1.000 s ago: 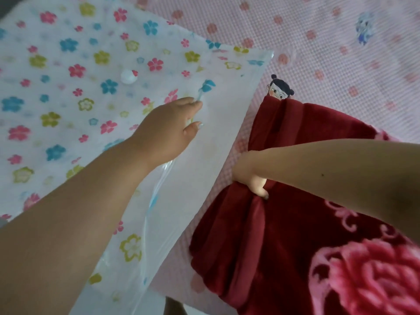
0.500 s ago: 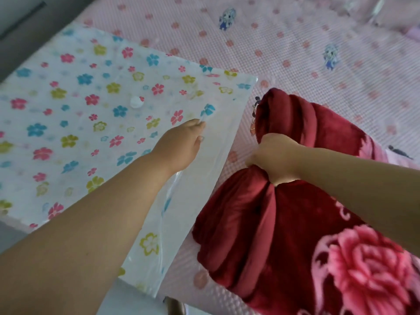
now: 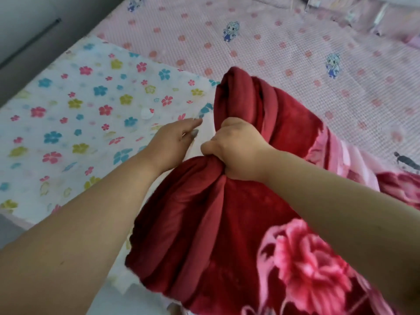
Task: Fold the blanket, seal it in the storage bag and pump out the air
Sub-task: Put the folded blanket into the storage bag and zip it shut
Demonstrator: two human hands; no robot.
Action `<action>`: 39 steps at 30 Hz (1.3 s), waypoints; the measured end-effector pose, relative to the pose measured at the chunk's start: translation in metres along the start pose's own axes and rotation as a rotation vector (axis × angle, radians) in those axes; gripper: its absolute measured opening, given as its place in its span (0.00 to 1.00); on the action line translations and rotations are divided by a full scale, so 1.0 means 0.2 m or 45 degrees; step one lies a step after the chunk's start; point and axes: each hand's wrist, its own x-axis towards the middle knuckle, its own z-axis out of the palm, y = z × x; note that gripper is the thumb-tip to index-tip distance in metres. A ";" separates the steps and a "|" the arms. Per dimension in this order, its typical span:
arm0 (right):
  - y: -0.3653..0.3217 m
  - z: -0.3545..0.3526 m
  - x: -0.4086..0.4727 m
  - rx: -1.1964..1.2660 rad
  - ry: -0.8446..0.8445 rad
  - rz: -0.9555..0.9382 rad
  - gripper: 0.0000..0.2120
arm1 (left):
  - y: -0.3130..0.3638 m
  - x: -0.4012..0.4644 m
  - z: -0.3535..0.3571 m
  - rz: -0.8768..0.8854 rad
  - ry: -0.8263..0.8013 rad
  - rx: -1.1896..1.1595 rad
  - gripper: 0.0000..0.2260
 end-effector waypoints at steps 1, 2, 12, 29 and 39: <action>-0.01 0.07 0.02 -0.002 -0.059 0.028 0.12 | -0.01 -0.02 -0.01 0.004 0.004 -0.022 0.17; -0.02 0.13 0.04 -0.005 -0.145 0.045 0.12 | -0.02 -0.03 -0.02 0.003 0.006 -0.058 0.17; -0.32 0.64 0.11 -0.111 -0.464 -0.223 0.04 | -0.04 0.01 0.08 0.019 0.133 -0.097 0.19; -0.13 0.33 0.32 0.088 -0.795 -0.112 0.20 | -0.04 -0.09 0.09 0.048 -0.142 -0.132 0.18; 0.09 0.59 0.37 -0.014 -0.525 0.460 0.30 | -0.10 -0.07 0.05 -0.038 -0.159 -0.351 0.17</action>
